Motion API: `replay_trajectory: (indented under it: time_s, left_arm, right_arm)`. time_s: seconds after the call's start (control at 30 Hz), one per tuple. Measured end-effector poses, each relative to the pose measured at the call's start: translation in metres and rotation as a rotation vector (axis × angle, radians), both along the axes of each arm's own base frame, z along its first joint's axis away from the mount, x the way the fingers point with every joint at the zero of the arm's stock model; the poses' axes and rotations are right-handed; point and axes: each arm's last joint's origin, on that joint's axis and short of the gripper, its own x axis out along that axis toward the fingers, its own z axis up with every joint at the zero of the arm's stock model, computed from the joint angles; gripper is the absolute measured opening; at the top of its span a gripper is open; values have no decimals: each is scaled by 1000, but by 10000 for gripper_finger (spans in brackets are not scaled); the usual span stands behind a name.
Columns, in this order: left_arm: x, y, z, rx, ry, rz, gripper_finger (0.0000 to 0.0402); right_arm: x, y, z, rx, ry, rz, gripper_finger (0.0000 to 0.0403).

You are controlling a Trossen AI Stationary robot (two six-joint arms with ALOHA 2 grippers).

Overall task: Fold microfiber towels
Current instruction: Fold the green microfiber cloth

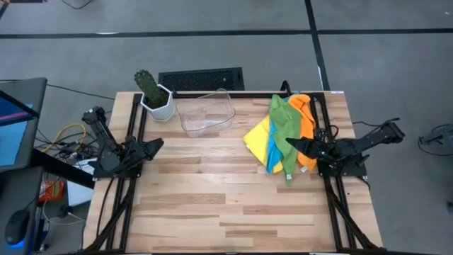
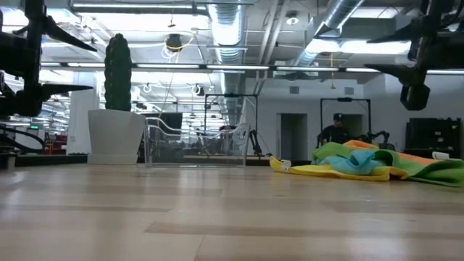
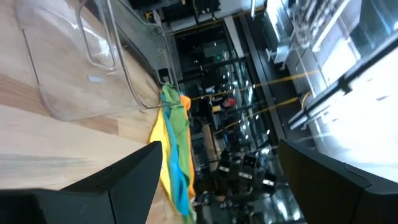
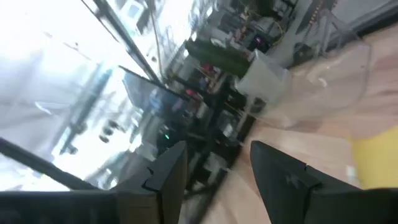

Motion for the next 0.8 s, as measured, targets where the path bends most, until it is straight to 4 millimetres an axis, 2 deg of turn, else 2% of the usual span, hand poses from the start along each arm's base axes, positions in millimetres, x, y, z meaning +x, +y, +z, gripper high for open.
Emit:
replay_trajectory:
  time_s: [0.1,0.2,0.4,0.57,0.8]
  left_arm:
    - [1,1,1,-49,-36,11,313]
    - [4,2,6,-87,-61,-52,313]
    - [6,7,36,-52,-158,-129,313]
    - [0,18,59,34,-276,-101,313]
    - [-1,24,72,126,-298,-74,306]
  right_arm:
    - [0,-4,7,-6,-31,-39,202]
    - [-3,-8,23,-55,-57,-85,202]
    - [-1,-15,60,-250,15,-211,202]
    - [13,-19,93,-369,210,-276,202]
    - [52,-28,130,-477,690,-288,202]
